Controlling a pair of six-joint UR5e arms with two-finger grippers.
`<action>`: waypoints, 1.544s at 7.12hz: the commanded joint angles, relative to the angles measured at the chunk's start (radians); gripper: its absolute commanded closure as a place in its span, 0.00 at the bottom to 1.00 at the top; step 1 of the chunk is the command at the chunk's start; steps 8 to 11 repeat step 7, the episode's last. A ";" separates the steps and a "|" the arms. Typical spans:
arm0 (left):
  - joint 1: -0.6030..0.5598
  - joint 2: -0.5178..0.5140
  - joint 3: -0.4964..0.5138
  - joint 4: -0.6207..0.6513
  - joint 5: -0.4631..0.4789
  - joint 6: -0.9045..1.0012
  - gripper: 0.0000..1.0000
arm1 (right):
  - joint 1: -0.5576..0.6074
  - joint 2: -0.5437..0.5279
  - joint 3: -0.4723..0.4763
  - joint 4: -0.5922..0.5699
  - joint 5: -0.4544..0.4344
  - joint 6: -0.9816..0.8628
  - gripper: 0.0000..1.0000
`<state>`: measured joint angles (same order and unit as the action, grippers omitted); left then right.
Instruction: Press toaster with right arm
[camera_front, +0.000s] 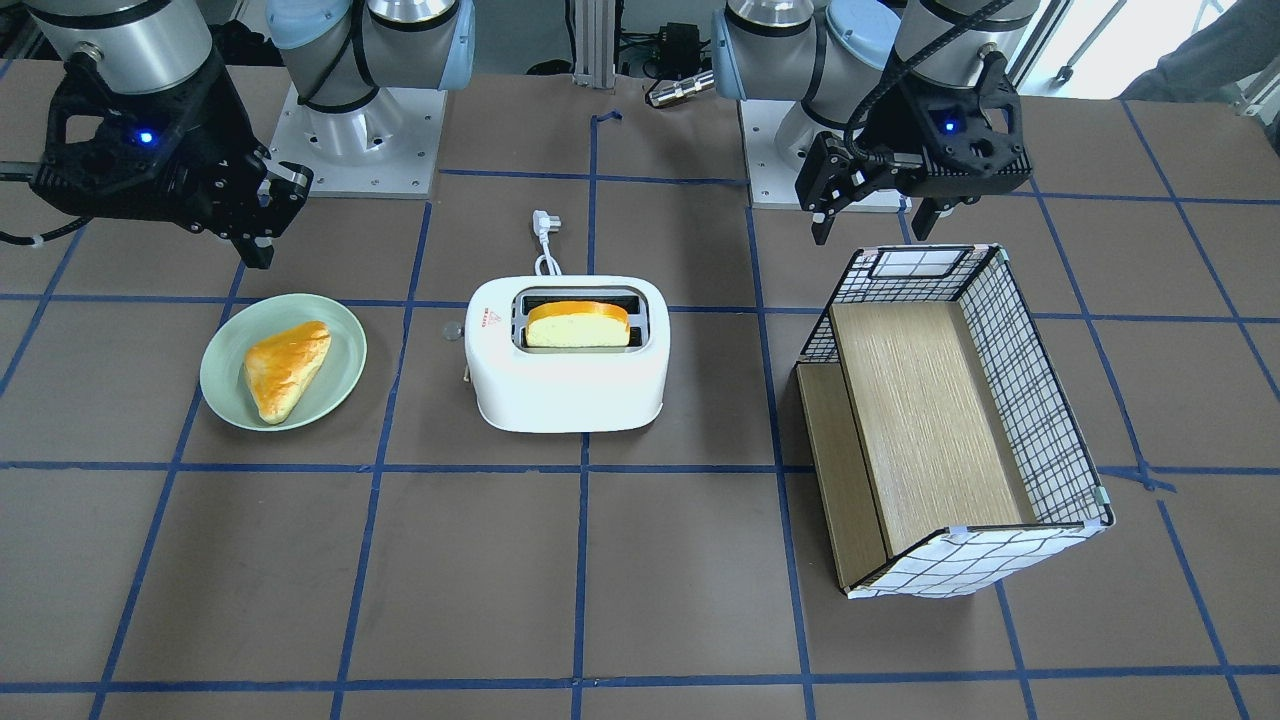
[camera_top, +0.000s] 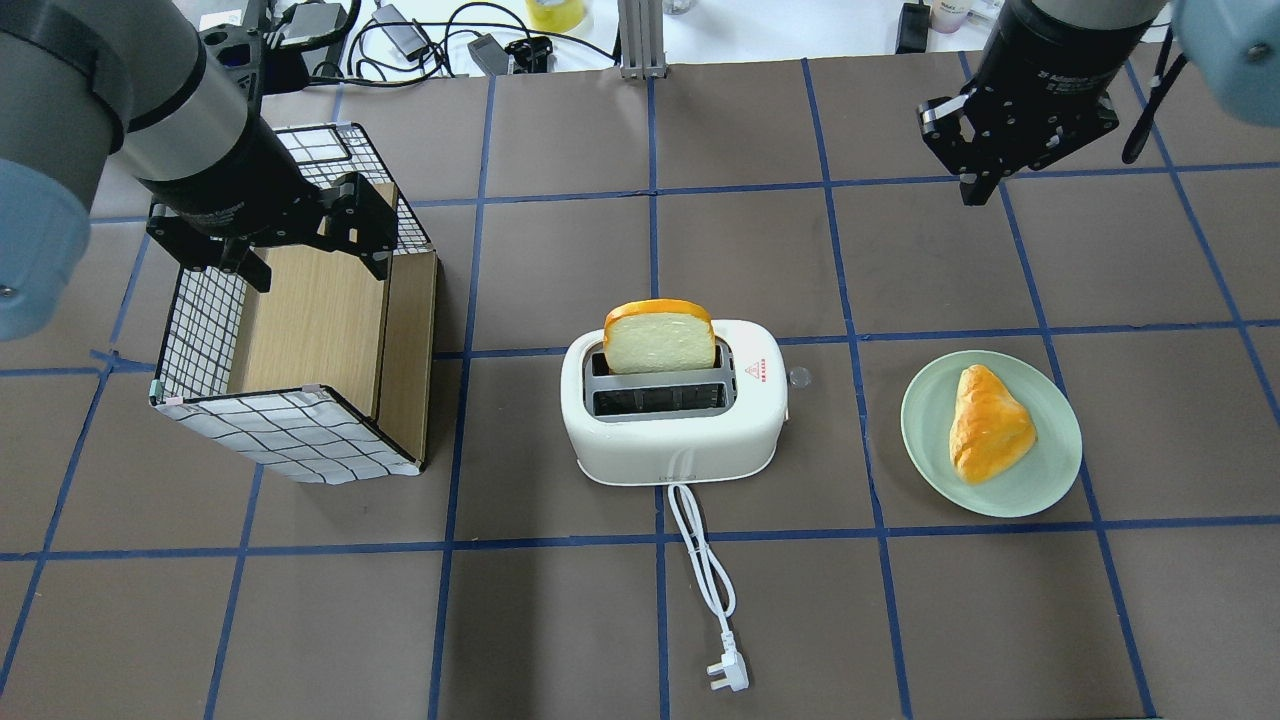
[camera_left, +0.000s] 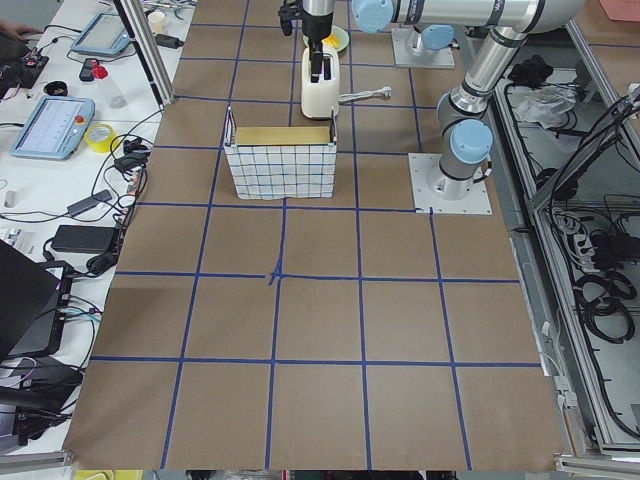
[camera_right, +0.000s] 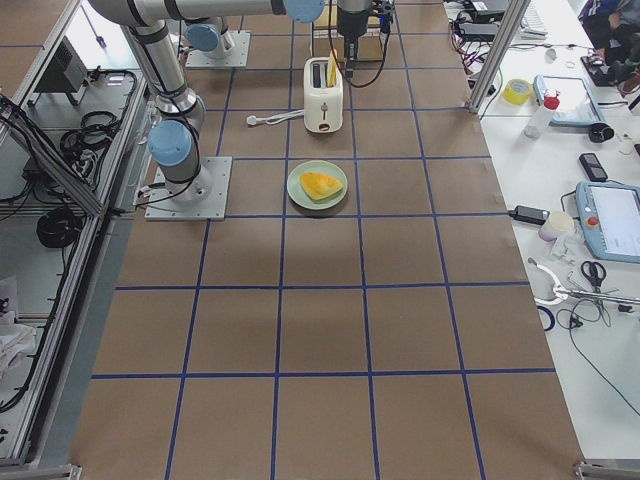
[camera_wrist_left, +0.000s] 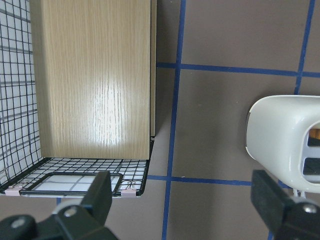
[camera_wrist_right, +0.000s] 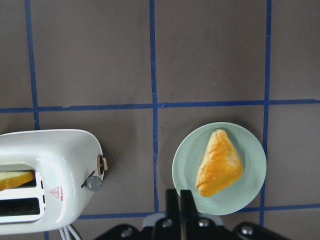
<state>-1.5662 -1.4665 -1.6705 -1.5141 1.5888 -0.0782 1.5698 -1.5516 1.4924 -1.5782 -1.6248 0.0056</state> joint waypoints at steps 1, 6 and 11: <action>0.000 0.000 0.000 0.000 0.000 0.000 0.00 | 0.018 0.010 0.005 -0.072 -0.006 0.008 0.00; 0.002 0.000 0.000 0.000 0.000 0.000 0.00 | 0.016 0.013 0.009 -0.106 0.049 0.008 0.00; 0.000 0.000 0.000 0.000 0.000 0.000 0.00 | 0.016 0.013 0.009 -0.106 0.049 0.010 0.00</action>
